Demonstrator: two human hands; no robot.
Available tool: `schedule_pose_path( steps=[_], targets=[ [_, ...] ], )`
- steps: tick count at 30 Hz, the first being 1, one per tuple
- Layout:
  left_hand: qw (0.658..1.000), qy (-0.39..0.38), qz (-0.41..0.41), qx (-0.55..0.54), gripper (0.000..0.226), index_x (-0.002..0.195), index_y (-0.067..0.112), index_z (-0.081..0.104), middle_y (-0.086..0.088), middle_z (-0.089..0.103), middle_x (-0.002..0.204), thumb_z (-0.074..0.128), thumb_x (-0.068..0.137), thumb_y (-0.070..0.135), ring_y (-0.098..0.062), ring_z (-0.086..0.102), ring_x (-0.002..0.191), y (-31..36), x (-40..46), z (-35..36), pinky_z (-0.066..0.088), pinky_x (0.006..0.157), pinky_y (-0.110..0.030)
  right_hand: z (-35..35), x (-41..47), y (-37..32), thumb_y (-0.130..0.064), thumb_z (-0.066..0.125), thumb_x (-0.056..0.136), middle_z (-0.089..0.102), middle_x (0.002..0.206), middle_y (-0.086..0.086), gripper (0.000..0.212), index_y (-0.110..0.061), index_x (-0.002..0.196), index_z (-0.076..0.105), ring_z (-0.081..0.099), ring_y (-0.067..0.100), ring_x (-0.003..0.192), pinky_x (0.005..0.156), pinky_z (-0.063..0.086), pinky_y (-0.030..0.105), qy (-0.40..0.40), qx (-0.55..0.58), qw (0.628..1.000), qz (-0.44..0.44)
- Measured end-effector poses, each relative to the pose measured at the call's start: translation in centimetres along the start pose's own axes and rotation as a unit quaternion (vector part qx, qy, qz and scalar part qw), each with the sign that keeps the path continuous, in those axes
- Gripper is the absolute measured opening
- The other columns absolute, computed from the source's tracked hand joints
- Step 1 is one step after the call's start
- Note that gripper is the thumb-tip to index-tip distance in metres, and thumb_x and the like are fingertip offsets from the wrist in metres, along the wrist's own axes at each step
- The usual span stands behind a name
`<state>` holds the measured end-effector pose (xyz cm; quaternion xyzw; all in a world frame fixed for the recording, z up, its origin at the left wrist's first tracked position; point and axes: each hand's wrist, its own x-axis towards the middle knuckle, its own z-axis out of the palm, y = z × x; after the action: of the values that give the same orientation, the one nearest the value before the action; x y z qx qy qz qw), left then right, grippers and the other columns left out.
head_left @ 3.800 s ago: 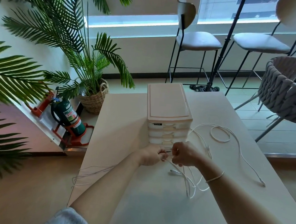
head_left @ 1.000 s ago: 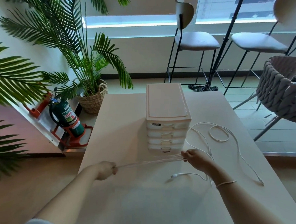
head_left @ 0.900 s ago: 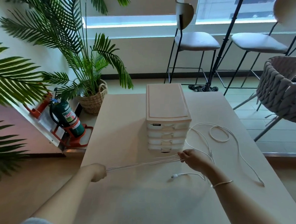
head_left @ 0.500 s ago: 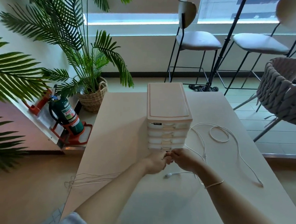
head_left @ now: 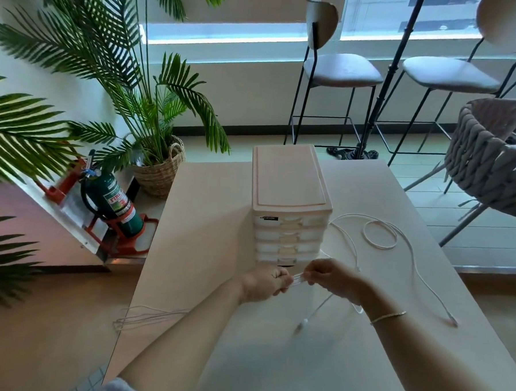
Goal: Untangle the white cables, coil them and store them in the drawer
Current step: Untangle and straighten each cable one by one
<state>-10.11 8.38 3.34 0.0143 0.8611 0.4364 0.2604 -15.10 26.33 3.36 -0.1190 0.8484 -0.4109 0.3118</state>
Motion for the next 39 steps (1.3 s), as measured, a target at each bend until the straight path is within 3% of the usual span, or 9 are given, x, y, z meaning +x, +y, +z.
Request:
schedule_pose_path(
  steps=[6, 11, 15, 18, 23, 30, 33, 36, 39],
  targets=[
    [0.998, 0.045, -0.027, 0.037, 0.035, 0.066, 0.025, 0.045, 0.006, 0.041, 0.061, 0.039, 0.100, 0.029, -0.008, 0.035, 0.055, 0.4, 0.4, -1.4, 0.030, 0.053, -0.021, 0.9, -0.1, 0.0, -0.018, 0.047, 0.096, 0.048, 0.059, -0.002, 0.025, -0.017, 0.073, 0.057, 0.036, 0.009, 0.045, 0.042, 0.031, 0.018, -0.061, 0.032, 0.997, 0.039],
    [0.997, 0.044, -0.043, 0.050, 0.036, 0.064, 0.024, 0.044, 0.006, 0.042, 0.062, 0.040, 0.099, 0.031, -0.008, 0.037, 0.056, 0.5, 0.5, -0.5, 0.032, 0.053, -0.021, 0.2, -0.2, -0.4, -0.021, 0.042, 0.097, 0.056, 0.069, -0.003, 0.024, -0.021, 0.075, 0.052, 0.041, 0.010, 0.043, 0.036, 0.030, 0.020, -0.069, -0.094, 0.992, 0.049],
    [0.996, -0.002, -0.033, 0.077, 0.035, 0.066, 0.023, 0.044, 0.005, 0.042, 0.063, 0.039, 0.100, 0.029, -0.008, 0.036, 0.057, 1.0, 0.2, -0.1, 0.031, 0.054, -0.022, 0.5, -0.5, -0.7, -0.011, 0.038, 0.096, 0.064, 0.080, -0.008, 0.023, -0.021, 0.077, 0.048, 0.062, 0.011, 0.062, 0.052, 0.043, 0.020, -0.095, -0.140, 0.985, 0.032],
    [0.997, -0.023, -0.030, 0.074, 0.035, 0.067, 0.023, 0.043, 0.005, 0.041, 0.063, 0.037, 0.101, 0.027, -0.007, 0.035, 0.057, 1.2, -0.1, -0.6, 0.030, 0.053, -0.018, 0.6, -0.3, -0.4, -0.013, 0.043, 0.092, 0.070, 0.084, -0.002, 0.025, -0.024, 0.072, 0.052, 0.063, 0.017, 0.067, 0.058, 0.048, 0.028, -0.077, -0.188, 0.979, 0.019],
    [0.998, -0.022, -0.028, 0.051, 0.034, 0.067, 0.023, 0.041, 0.005, 0.039, 0.064, 0.037, 0.101, 0.028, -0.006, 0.033, 0.057, 1.2, -0.6, -1.0, 0.029, 0.045, -0.008, 0.0, -0.7, -0.7, -0.010, 0.049, 0.088, 0.049, 0.058, -0.003, 0.029, -0.021, 0.063, 0.055, 0.038, 0.005, 0.045, 0.039, 0.029, 0.009, -0.032, -0.113, 0.993, 0.031],
    [0.998, -0.004, -0.035, 0.045, 0.034, 0.068, 0.023, 0.042, 0.004, 0.039, 0.063, 0.037, 0.101, 0.028, -0.007, 0.032, 0.057, 1.2, -0.6, -1.4, 0.028, 0.046, -0.011, 0.3, -1.2, -0.1, 0.002, 0.042, 0.091, 0.063, 0.066, 0.012, 0.020, -0.005, 0.079, 0.056, 0.048, 0.015, 0.042, 0.045, 0.040, 0.021, -0.070, 0.201, 0.976, 0.045],
    [0.995, -0.022, -0.045, 0.083, 0.034, 0.067, 0.024, 0.042, 0.005, 0.040, 0.064, 0.038, 0.101, 0.029, -0.006, 0.034, 0.057, 1.4, -0.7, -1.4, 0.029, 0.052, -0.017, 0.3, -1.1, 0.5, -0.014, 0.053, 0.093, 0.064, 0.071, 0.005, 0.017, -0.011, 0.078, 0.060, 0.053, 0.011, 0.050, 0.051, 0.044, 0.022, -0.083, 0.174, 0.981, 0.023],
    [0.990, -0.042, -0.051, 0.126, 0.035, 0.066, 0.024, 0.042, 0.006, 0.042, 0.065, 0.038, 0.100, 0.028, -0.005, 0.036, 0.058, 1.6, -0.7, -1.3, 0.029, 0.053, -0.017, 0.0, -0.8, 1.0, -0.022, 0.061, 0.089, 0.047, 0.052, -0.008, 0.035, -0.019, 0.054, 0.058, 0.042, 0.007, 0.050, 0.052, 0.038, 0.023, -0.060, 0.124, 0.990, 0.022],
    [0.987, -0.053, -0.053, 0.144, 0.035, 0.066, 0.024, 0.042, 0.007, 0.042, 0.066, 0.037, 0.101, 0.028, -0.005, 0.036, 0.058, 1.7, -0.7, -1.3, 0.029, 0.054, -0.017, -0.2, -0.7, 0.9, -0.027, 0.062, 0.087, 0.048, 0.053, -0.003, 0.033, -0.017, 0.056, 0.056, 0.039, 0.010, 0.049, 0.050, 0.033, 0.022, -0.055, 0.075, 0.995, 0.023]
  ],
)
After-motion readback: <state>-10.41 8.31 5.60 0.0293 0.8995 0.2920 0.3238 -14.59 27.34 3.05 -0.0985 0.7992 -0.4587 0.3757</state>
